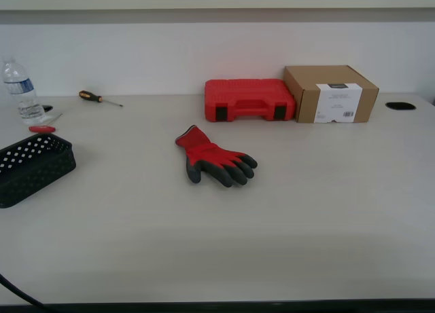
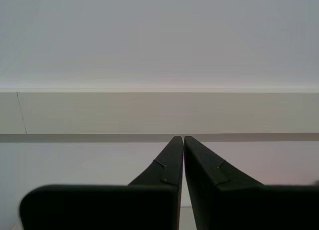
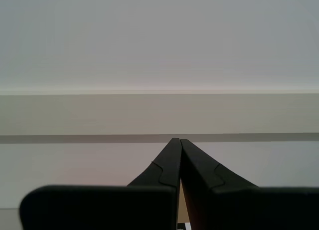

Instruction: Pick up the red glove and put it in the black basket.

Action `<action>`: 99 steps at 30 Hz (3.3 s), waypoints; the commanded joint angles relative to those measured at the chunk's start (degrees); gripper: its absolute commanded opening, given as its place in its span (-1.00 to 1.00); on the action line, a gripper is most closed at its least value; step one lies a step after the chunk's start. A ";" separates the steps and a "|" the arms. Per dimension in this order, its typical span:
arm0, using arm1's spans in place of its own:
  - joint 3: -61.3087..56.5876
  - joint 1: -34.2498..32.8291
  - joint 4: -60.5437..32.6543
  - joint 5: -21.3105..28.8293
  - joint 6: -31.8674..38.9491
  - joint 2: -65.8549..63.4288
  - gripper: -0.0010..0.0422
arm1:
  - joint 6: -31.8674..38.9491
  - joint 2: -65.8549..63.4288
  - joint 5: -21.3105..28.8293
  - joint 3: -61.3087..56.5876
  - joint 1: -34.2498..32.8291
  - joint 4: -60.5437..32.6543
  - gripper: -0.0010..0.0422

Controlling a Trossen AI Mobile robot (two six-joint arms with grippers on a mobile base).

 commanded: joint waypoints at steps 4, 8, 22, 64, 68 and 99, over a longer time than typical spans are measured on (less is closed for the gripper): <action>0.07 -0.04 0.13 0.00 0.15 -0.02 -0.95 | 0.04 -0.02 0.00 0.02 -0.02 0.22 -0.96; 0.07 -0.04 0.13 0.00 0.15 -0.02 -0.95 | 0.04 -0.02 0.02 0.02 0.00 0.22 -0.96; 0.07 -0.04 0.11 0.00 0.15 -0.02 -0.95 | 2.97 0.00 -1.09 0.22 0.02 0.22 -0.96; 0.07 0.00 -0.04 0.00 0.15 -0.02 -0.95 | 4.42 72.24 14.53 55.19 -18.05 -55.49 -0.96; 0.07 0.00 -0.02 0.00 0.15 -0.02 -0.95 | 7.19 76.52 14.10 59.69 -21.27 -62.75 -0.96; 0.07 0.02 -0.07 0.00 0.15 -0.02 -0.95 | 4.79 82.99 10.73 67.43 -28.94 -65.16 -0.30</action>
